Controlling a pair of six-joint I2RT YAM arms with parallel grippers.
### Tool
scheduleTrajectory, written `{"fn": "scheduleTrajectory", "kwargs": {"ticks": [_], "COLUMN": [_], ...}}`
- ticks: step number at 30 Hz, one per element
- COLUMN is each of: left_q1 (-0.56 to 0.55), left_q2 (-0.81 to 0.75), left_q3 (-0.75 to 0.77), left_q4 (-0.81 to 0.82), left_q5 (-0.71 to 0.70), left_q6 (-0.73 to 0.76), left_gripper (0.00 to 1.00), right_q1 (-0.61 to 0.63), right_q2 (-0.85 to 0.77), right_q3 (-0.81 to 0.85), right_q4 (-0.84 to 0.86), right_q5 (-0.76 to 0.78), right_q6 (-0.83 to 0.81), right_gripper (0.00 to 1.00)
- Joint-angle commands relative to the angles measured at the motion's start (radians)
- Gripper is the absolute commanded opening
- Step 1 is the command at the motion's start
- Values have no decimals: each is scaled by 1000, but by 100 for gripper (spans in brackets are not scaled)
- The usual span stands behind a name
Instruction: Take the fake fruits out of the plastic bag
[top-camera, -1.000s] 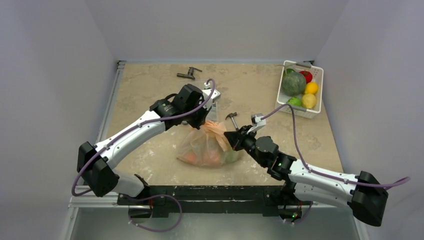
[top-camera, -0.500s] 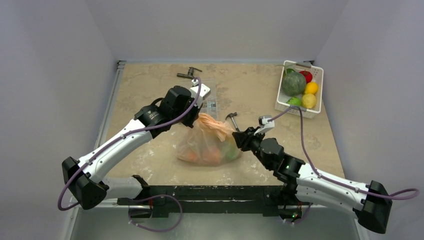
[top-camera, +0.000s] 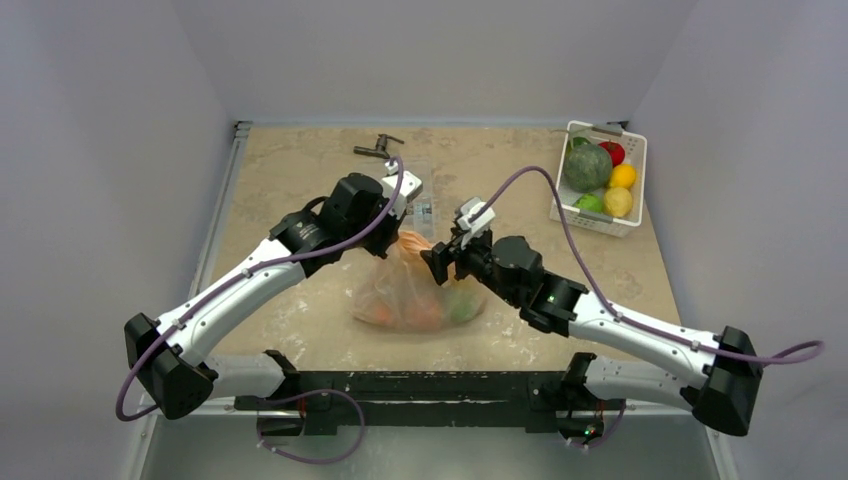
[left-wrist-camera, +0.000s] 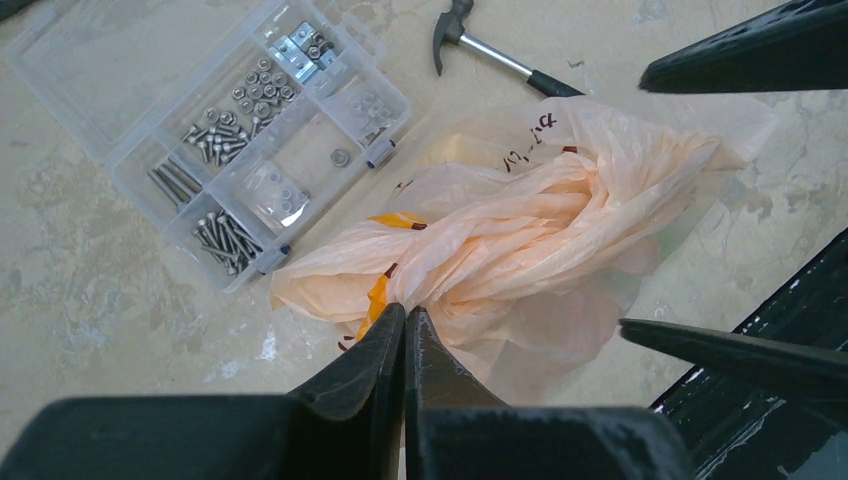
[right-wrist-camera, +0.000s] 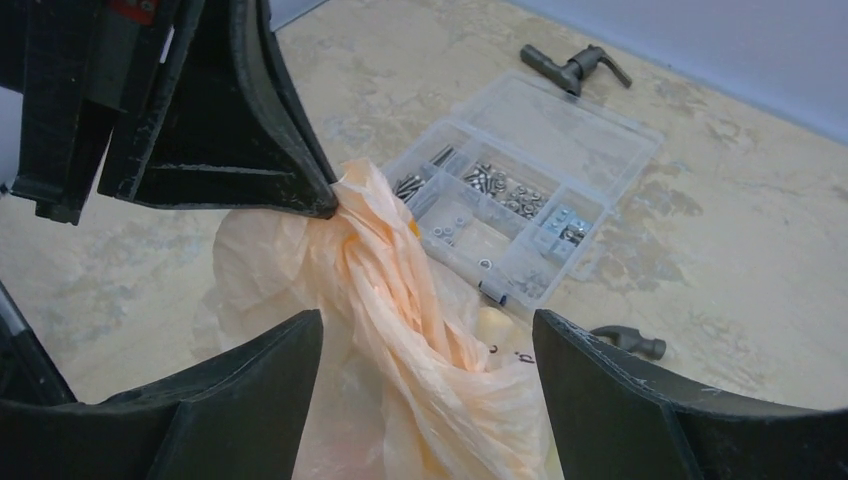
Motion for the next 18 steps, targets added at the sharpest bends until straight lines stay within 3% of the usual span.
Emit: {"fn": "scheduleTrajectory", "kwargs": {"ticks": [1, 7, 18], "left_q1": [7, 7, 7], "left_q2": [-28, -33, -32], "left_q3": [-6, -6, -8], "left_q4": [30, 31, 38], "left_q5": [19, 15, 2], "left_q6": [-5, -4, -7], "left_gripper": [0, 0, 0], "right_q1": [33, 68, 73], "right_q2": [99, 153, 203], "right_q3": [89, 99, 93], "right_q4": [-2, 32, 59], "right_q5": [-56, 150, 161], "right_q6": [-111, -63, -17], "right_gripper": [77, 73, 63]}}
